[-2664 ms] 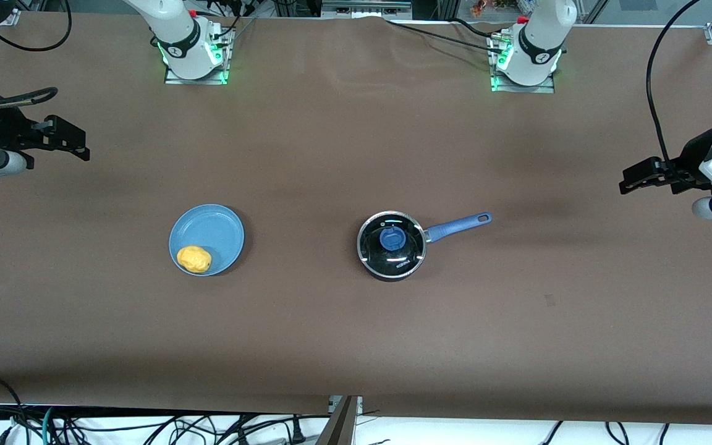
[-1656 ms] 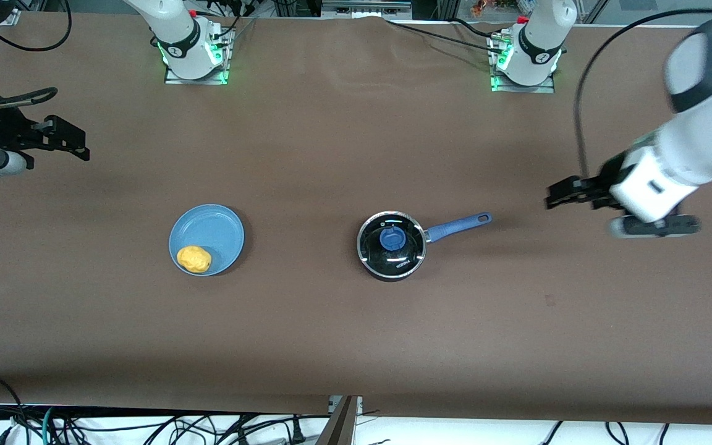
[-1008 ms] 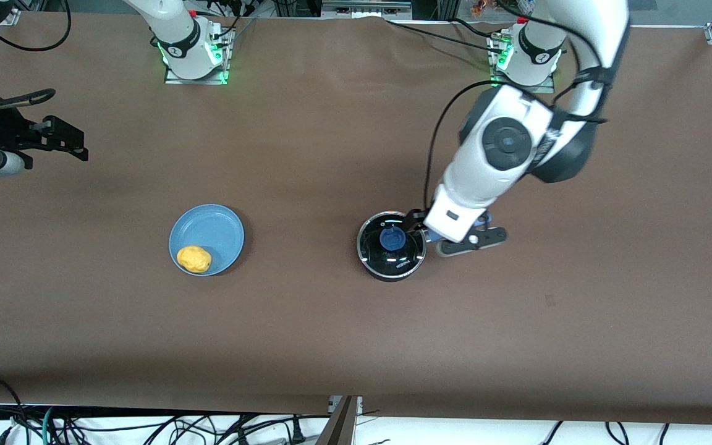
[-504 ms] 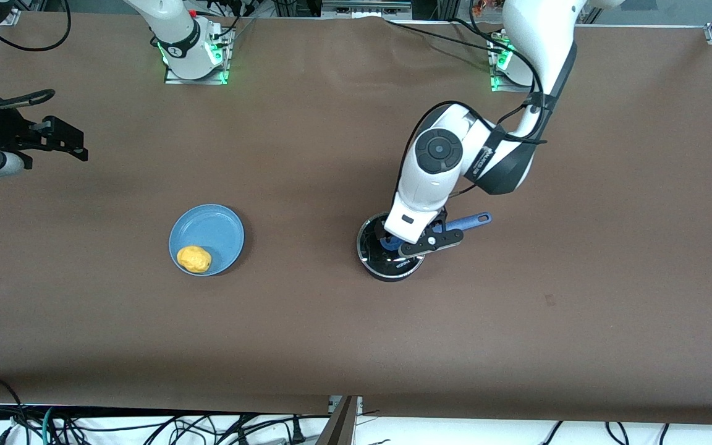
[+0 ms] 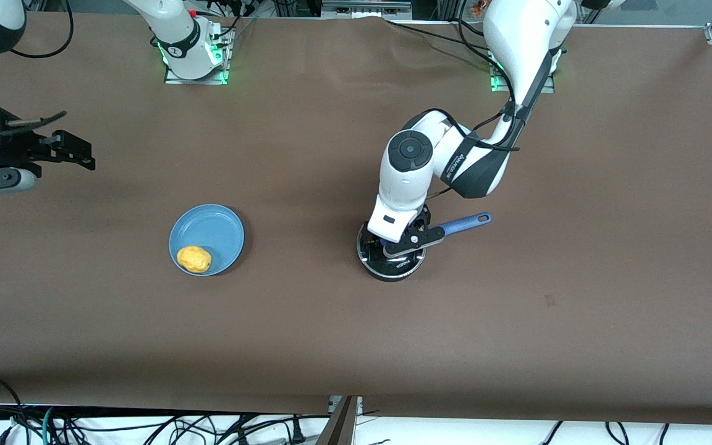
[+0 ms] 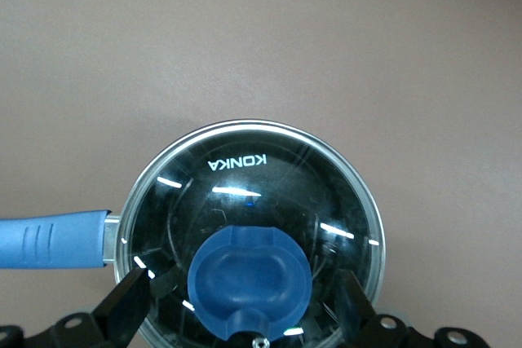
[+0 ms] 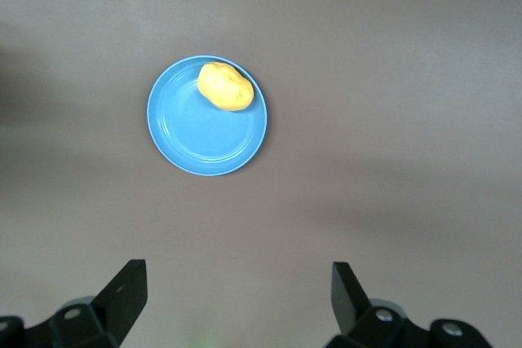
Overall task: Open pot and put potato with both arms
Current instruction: 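Lower the left gripper onto the blue lid knob and grasp it, then hold the lid with the left gripper while the right gripper grasps the potato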
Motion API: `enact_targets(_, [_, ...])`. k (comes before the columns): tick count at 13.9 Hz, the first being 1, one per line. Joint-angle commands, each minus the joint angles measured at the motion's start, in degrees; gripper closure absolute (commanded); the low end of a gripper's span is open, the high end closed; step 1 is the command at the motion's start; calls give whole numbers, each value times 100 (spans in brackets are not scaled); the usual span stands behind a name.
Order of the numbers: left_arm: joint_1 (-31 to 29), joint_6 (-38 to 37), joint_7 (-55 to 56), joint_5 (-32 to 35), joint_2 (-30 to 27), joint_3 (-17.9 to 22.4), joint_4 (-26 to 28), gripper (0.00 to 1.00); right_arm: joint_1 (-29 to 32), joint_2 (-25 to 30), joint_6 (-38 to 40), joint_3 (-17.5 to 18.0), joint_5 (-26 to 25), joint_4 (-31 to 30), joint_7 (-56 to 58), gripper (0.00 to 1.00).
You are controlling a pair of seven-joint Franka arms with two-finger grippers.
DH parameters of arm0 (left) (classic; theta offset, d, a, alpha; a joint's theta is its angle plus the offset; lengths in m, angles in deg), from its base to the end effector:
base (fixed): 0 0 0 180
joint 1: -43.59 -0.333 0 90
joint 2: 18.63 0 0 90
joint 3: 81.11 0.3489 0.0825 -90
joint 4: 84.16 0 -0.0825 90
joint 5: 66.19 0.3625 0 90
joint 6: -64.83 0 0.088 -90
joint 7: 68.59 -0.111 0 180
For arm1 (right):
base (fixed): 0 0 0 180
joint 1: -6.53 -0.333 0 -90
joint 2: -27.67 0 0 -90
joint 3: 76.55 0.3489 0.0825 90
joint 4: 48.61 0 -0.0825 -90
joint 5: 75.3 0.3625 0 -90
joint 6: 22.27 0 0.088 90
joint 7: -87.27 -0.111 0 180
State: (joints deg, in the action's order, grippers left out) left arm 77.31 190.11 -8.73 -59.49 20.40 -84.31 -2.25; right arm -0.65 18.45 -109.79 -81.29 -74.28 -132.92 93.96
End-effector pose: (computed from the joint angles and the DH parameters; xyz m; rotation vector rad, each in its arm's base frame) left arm 0.5945 -0.4295 0.3331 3.0744 0.5440 0.1540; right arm 0.5792 0.0309 0.6049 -3.1190 -0.2494 0.1630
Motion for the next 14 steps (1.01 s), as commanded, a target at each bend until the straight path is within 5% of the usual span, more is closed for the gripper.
enact_targets(1, [99,-4,149,182,157,64,-219,0,5,-499,15,43,65,99,8,0])
enact_targets(5, [134,93,227,200,280,64,-219,0,-135,-913,16,70,-14,83,-27,0])
enact_targets(7, [170,93,411,410,307,56,-219,0,-153,-1650,-2,61,-23,126,51,0])
enact_targets(14, [100,49,439,393,263,56,-298,35,-837,-2521,-1880,70,-506,135,1185,0])
